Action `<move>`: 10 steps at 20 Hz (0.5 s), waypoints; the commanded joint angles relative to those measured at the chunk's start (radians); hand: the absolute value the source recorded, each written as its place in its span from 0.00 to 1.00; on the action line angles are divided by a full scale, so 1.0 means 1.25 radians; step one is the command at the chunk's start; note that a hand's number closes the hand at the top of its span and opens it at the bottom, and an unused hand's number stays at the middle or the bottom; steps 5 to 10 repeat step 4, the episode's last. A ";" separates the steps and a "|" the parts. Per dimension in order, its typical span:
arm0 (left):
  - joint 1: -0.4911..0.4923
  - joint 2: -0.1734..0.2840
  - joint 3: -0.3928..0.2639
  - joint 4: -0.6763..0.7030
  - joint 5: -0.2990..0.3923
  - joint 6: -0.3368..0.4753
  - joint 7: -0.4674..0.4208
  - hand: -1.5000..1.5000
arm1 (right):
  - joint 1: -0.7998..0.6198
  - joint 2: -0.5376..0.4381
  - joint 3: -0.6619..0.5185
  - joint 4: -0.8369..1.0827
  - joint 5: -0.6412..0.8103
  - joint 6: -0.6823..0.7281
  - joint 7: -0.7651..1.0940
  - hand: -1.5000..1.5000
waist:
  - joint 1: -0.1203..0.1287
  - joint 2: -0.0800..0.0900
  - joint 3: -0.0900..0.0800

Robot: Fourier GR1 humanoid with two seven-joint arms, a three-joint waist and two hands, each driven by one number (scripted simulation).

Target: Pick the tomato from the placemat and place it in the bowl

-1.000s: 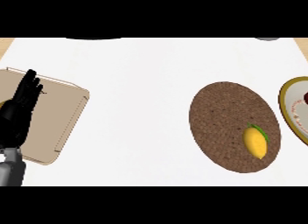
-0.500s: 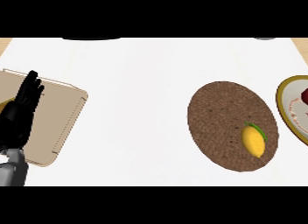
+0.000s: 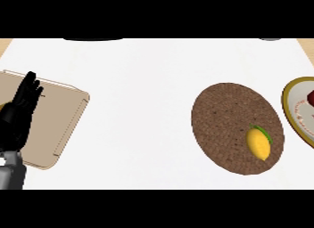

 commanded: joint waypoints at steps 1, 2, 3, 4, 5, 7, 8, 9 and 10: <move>0.022 -0.002 0.006 -0.008 0.005 -0.013 -0.014 0.50 | 0.089 -0.031 -0.044 0.033 -0.065 0.125 -0.053 0.00 | 0.002 0.000 0.000; -0.018 0.007 0.009 -0.015 0.016 -0.018 0.025 0.50 | 0.062 -0.048 -0.020 0.103 -0.042 0.122 -0.103 0.00 | 0.008 0.002 0.002; 0.004 -0.032 -0.016 0.028 -0.029 0.010 -0.050 0.50 | 0.065 -0.021 -0.028 0.026 -0.079 0.100 -0.055 0.00 | 0.005 0.001 -0.001; 0.042 -0.041 -0.031 -0.050 -0.030 0.017 0.001 0.50 | 0.081 -0.026 -0.019 0.042 -0.076 0.124 -0.086 0.00 | 0.008 0.000 0.000; 0.042 -0.041 -0.031 -0.050 -0.030 0.017 0.001 0.50 | 0.081 -0.026 -0.019 0.042 -0.076 0.124 -0.086 0.00 | 0.008 0.000 0.000; 0.042 -0.041 -0.031 -0.050 -0.030 0.017 0.001 0.50 | 0.081 -0.026 -0.019 0.042 -0.076 0.124 -0.086 0.00 | 0.008 0.000 0.000; 0.042 -0.041 -0.031 -0.050 -0.030 0.017 0.001 0.50 | 0.081 -0.026 -0.019 0.042 -0.076 0.124 -0.086 0.00 | 0.008 0.000 0.000; 0.042 -0.041 -0.031 -0.050 -0.030 0.017 0.001 0.50 | 0.081 -0.026 -0.019 0.042 -0.076 0.124 -0.086 0.00 | 0.008 0.000 0.000; 0.042 -0.041 -0.031 -0.050 -0.030 0.017 0.001 0.50 | 0.081 -0.026 -0.019 0.042 -0.076 0.124 -0.086 0.00 | 0.008 0.000 0.000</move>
